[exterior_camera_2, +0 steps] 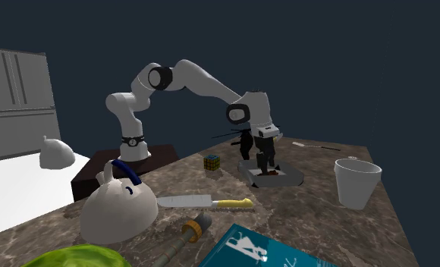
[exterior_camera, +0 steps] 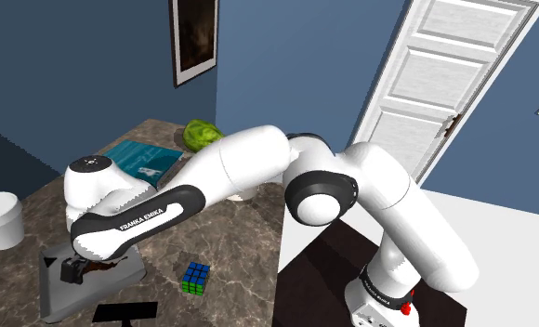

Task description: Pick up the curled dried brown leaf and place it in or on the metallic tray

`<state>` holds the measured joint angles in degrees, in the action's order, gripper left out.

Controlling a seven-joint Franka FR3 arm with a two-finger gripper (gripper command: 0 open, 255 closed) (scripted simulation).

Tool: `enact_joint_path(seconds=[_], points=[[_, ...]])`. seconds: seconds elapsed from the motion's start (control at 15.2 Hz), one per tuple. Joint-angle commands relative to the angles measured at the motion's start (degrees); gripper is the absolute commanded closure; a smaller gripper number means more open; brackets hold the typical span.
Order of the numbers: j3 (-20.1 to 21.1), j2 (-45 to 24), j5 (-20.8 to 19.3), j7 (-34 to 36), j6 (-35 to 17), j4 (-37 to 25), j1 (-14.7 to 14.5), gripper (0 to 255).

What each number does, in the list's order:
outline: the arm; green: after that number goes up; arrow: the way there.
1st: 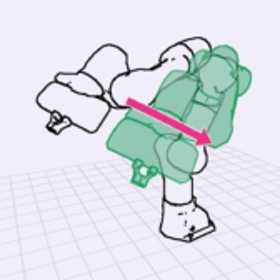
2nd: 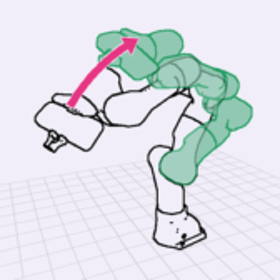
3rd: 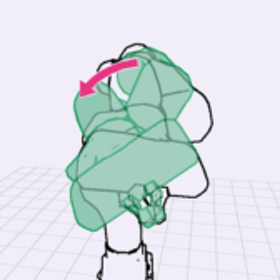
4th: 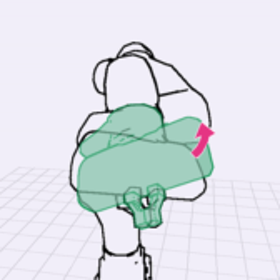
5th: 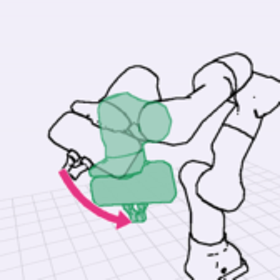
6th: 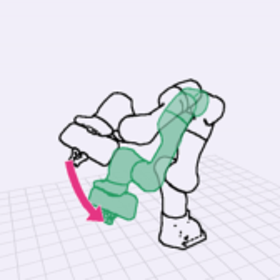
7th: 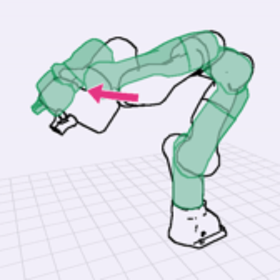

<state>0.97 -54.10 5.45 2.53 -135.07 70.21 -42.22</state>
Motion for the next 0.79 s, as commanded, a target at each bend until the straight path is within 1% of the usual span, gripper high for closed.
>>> enact_joint_path(seconds=[0.0, 0.07, 0.13, 0.73], points=[[0.0, 0.0, 0.0, 0.0, 0.0, 0.0, 0.0, 0], [0.0, 0.0, 0.0, 0.0, 0.0, 0.0, 0.0, 0], [0.0, 0.0, 0.0, 0.0, 0.0, 0.0, 0.0, 255], [0.0, 0.0, 0.0, 0.0, 0.0, 0.0, 0.0, 255]])
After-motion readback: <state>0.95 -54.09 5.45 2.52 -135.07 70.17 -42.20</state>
